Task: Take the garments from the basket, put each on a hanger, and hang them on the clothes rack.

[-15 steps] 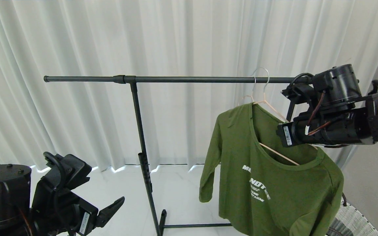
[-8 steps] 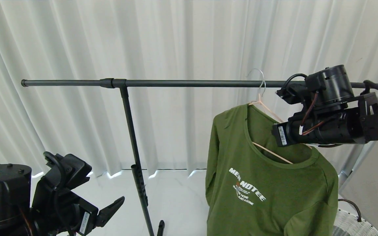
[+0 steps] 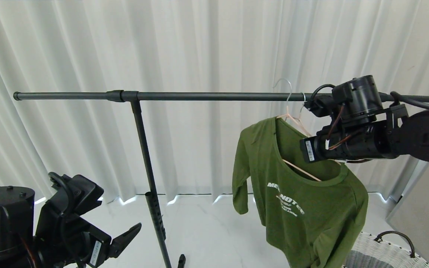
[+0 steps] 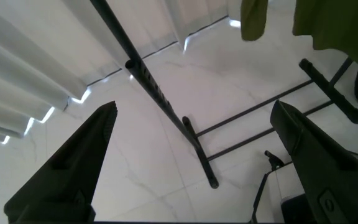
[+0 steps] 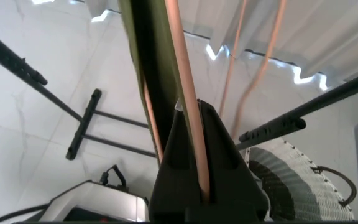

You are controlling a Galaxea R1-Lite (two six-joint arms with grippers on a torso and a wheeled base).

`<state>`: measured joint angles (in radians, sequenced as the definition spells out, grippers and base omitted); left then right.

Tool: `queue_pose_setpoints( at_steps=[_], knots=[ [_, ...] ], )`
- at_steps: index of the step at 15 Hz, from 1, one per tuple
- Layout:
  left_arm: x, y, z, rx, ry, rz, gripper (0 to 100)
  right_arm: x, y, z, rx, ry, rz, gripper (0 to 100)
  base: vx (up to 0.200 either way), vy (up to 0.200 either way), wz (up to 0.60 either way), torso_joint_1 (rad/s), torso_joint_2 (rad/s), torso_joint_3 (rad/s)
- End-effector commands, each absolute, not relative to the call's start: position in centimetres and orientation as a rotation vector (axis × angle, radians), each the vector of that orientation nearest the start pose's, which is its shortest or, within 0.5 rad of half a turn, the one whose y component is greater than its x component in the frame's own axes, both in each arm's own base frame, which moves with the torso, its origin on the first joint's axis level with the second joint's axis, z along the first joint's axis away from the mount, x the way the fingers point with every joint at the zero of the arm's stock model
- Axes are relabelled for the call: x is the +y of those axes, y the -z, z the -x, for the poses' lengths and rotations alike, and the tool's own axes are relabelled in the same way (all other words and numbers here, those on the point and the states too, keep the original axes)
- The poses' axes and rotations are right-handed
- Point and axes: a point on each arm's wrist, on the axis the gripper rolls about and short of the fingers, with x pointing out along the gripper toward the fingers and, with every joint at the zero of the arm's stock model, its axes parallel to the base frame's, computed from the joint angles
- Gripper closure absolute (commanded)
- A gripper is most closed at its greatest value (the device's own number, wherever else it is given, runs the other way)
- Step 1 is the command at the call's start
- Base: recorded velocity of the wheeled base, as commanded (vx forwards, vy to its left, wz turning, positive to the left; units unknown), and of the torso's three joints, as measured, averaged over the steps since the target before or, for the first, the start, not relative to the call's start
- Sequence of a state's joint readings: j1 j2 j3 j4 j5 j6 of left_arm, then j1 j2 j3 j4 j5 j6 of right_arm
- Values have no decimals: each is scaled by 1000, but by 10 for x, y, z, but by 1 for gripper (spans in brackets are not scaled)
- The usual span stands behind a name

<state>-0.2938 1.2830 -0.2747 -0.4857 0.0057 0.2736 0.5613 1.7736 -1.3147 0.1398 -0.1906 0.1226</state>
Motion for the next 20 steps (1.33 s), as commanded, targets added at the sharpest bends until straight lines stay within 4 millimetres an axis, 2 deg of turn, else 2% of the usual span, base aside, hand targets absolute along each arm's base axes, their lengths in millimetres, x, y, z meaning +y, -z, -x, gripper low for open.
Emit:
queue_pose_setpoints(
  at_steps=[1, 3, 5, 9, 13, 20],
  knots=[
    [-46, -129, -154, 476, 352, -345, 0, 186, -219, -305, 585, -322, 105, 100, 0, 0, 0, 0, 0, 0],
    [-47, -129, -154, 476, 354, -344, 0, 193, -215, -320, 585, -318, 105, 100, 0, 0, 0, 0, 0, 0],
    [-48, -129, -153, 474, 360, -346, 0, 201, -205, -348, 587, -299, 105, 100, 0, 0, 0, 0, 0, 0],
    [-49, -129, -150, 472, 372, -349, 0, 211, -192, -373, 614, -287, 115, 100, 0, 0, 0, 0, 0, 0],
    [-49, -128, -150, 474, 375, -350, 0, 214, -185, -377, 632, -285, 130, 100, 0, 0, 0, 0, 0, 0],
    [-49, -127, -149, 476, 374, -350, 0, 214, -188, -376, 622, -285, 124, 100, 0, 0, 0, 0, 0, 0]
  ],
)
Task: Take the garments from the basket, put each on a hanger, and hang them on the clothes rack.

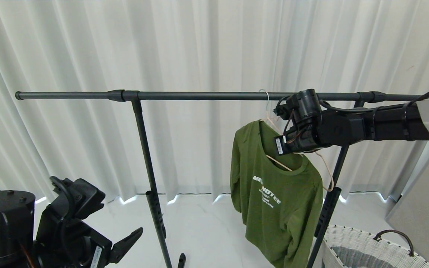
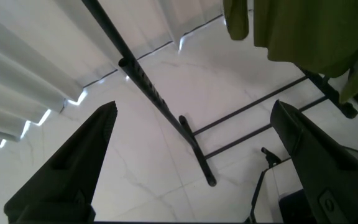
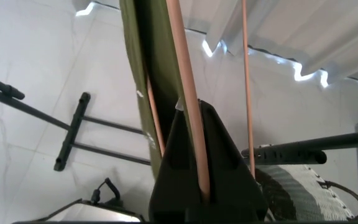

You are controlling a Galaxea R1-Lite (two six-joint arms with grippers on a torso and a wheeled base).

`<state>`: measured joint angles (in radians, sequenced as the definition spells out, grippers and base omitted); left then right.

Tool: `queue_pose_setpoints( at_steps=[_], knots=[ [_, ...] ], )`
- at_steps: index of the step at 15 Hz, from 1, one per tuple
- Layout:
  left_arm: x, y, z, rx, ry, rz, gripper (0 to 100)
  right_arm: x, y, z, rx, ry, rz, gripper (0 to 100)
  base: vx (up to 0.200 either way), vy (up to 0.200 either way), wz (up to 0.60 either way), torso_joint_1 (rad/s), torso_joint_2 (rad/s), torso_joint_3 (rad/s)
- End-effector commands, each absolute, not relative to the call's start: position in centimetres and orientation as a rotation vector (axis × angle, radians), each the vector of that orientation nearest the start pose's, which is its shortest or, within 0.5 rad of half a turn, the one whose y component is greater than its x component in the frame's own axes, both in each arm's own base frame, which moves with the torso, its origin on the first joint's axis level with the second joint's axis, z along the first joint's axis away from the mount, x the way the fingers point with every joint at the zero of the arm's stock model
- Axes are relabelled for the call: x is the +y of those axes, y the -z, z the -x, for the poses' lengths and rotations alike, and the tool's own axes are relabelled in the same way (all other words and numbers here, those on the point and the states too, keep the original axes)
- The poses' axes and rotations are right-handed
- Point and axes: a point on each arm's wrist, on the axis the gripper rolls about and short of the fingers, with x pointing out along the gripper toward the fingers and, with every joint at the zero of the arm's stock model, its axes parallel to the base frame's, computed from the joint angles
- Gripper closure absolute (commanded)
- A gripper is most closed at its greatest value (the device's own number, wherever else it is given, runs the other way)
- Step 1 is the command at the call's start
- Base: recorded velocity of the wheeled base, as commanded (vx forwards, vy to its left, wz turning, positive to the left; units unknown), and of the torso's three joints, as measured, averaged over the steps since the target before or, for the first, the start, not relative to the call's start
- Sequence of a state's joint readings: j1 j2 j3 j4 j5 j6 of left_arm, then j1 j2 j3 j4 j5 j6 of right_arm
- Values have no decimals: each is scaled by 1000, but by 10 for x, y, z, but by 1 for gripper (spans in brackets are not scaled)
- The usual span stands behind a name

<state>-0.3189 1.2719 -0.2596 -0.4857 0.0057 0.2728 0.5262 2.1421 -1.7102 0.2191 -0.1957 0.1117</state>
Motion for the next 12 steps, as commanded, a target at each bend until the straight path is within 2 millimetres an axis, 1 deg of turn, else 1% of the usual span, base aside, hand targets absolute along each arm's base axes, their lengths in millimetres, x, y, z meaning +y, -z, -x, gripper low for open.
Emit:
queue_pose_setpoints(
  at_steps=[1, 3, 5, 6, 8, 10, 12],
  knots=[
    [-49, -128, -148, 473, 372, -350, 0, 214, -190, -375, 617, -286, 117, 0, 0, 0, 0, 0, 0, 0],
    [-48, -128, -148, 470, 372, -349, 0, 213, -197, -371, 604, -289, 114, 0, 0, 0, 0, 0, 0, 0],
    [-46, -128, -149, 475, 354, -343, 0, 213, -218, -353, 572, -307, 87, 0, 0, 0, 0, 0, 0, 0],
    [-44, -128, -150, 477, 342, -340, 0, 212, -226, -342, 559, -317, 79, 0, 0, 0, 0, 0, 0, 0],
    [-41, -128, -151, 480, 321, -335, 0, 203, -241, -315, 550, -331, 80, 0, 0, 0, 0, 0, 0, 0],
    [-37, -129, -152, 481, 295, -328, 0, 193, -251, -283, 542, -342, 96, 0, 0, 0, 0, 0, 0, 0],
    [-33, -129, -153, 481, 271, -323, 0, 179, -263, -260, 516, -342, 91, 0, 0, 0, 0, 0, 0, 0]
  ],
)
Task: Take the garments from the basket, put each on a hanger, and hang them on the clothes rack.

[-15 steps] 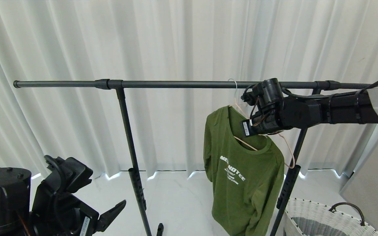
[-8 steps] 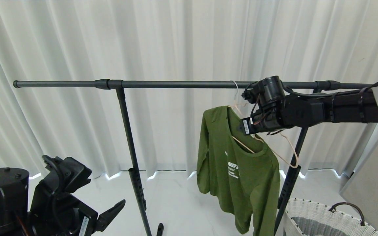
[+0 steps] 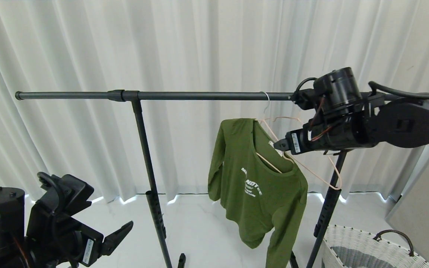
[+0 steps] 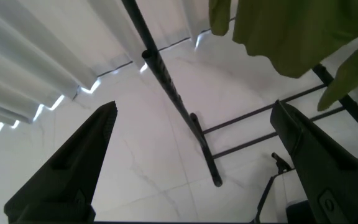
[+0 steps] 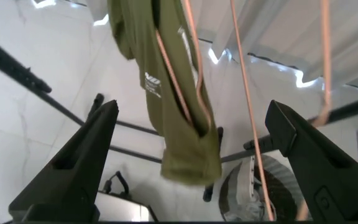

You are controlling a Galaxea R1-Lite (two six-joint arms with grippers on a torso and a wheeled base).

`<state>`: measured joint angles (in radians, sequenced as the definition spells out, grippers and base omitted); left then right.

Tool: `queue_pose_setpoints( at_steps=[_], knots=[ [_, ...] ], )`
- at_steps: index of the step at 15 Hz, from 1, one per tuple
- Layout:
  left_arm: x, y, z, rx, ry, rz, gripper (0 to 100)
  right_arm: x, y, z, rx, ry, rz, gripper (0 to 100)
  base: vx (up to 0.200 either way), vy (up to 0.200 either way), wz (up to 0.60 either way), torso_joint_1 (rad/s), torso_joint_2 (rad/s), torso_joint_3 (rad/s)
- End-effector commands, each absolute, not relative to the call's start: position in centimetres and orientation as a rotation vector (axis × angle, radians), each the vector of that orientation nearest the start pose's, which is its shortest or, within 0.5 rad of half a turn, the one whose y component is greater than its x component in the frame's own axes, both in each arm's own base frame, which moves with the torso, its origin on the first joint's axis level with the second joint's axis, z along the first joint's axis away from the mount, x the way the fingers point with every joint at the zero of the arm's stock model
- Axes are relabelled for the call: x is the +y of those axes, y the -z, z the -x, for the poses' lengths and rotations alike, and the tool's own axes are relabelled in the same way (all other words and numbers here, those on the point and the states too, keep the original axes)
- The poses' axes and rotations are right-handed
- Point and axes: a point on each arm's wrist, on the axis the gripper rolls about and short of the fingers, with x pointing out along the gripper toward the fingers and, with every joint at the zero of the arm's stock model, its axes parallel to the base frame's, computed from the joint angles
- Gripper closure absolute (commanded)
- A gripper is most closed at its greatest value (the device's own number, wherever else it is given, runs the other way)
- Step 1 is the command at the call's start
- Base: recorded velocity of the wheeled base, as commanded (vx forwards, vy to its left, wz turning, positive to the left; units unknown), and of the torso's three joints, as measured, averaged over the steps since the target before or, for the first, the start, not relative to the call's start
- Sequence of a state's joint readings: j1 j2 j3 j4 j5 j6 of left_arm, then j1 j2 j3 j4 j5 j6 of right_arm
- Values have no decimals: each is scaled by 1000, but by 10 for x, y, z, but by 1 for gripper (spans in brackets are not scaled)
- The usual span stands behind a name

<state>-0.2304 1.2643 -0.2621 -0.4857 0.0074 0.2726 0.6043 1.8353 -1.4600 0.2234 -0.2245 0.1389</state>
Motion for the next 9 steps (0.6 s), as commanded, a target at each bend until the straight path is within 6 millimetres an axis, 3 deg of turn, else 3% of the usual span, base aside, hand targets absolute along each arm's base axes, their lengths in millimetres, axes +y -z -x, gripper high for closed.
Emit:
queue_pose_setpoints(
  at_steps=[1, 2, 5, 9],
  knots=[
    [-32, -130, -153, 481, 265, -322, 0, 173, -268, -253, 503, -343, 85, 0, 0, 0, 0, 0, 0, 0],
    [-31, -130, -154, 481, 255, -319, 0, 164, -276, -242, 481, -341, 73, 0, 0, 0, 0, 0, 0, 0],
    [-31, -132, -155, 457, 246, -318, 0, 143, -283, -226, 454, -323, 90, 0, -200, 0, 0, 12, 5, 2],
    [-30, -132, -155, 459, 225, -322, 0, 107, -272, -208, 470, -271, 229, 0, -200, 0, 0, -7, 5, 7]
  ],
)
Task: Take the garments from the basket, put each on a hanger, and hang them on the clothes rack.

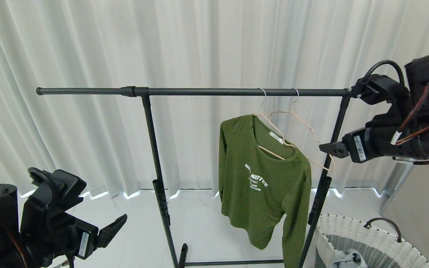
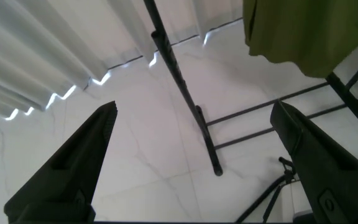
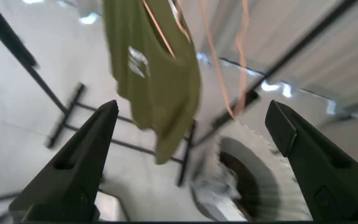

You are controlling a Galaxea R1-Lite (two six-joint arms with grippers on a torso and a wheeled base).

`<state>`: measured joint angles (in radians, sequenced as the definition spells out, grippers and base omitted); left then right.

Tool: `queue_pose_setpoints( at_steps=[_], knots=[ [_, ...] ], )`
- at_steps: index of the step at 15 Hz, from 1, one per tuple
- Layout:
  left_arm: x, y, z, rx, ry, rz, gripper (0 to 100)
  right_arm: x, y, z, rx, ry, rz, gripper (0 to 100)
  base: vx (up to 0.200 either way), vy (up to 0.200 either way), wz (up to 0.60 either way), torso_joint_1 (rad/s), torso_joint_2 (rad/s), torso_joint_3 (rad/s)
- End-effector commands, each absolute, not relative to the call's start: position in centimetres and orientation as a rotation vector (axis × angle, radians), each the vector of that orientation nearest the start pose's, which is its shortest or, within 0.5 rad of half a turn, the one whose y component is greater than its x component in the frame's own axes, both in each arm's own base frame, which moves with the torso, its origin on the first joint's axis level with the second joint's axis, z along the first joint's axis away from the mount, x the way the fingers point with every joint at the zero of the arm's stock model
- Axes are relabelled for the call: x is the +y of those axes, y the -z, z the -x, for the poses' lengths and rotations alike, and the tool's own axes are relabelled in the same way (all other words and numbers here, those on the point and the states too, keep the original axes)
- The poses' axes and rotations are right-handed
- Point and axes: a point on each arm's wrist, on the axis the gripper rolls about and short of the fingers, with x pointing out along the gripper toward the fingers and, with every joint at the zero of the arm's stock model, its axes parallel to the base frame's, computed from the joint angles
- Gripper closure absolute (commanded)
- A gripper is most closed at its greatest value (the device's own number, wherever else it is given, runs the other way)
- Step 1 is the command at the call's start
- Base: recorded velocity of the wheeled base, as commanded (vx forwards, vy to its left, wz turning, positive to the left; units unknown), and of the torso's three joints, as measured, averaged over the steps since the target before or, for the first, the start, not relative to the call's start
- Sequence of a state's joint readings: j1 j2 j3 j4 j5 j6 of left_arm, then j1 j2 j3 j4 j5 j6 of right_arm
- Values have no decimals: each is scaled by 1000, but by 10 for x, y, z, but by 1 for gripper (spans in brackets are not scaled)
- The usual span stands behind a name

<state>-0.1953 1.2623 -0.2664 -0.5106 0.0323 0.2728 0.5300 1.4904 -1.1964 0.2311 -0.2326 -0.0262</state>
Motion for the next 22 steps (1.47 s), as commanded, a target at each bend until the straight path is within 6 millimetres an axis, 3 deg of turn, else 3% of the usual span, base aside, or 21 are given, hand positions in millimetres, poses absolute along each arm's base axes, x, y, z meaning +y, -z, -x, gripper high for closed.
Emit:
queue_pose_setpoints(
  at_steps=[1, 6, 11, 17, 22],
  knots=[
    [-29, -132, -155, 460, 222, -322, 0, 97, -268, -204, 477, -250, 253, 0, -200, 0, 0, -2, 2, 2],
    [-28, -131, -155, 466, 213, -320, 0, 61, -249, -191, 524, -148, 346, 0, -200, 0, 0, 2, 0, 5],
    [-13, -132, -148, 459, 124, -298, 0, 36, -231, -195, 473, -42, 426, 0, 0, 0, 0, 0, 0, 0],
    [24, -138, -133, 436, -147, -240, 0, 18, -224, -183, 436, 50, 469, 0, 0, 0, 0, 0, 0, 0],
    [26, -138, -114, 398, -195, -238, 0, 14, -220, -166, 419, 65, 465, 0, 0, 0, 0, 0, 0, 0]
  ],
)
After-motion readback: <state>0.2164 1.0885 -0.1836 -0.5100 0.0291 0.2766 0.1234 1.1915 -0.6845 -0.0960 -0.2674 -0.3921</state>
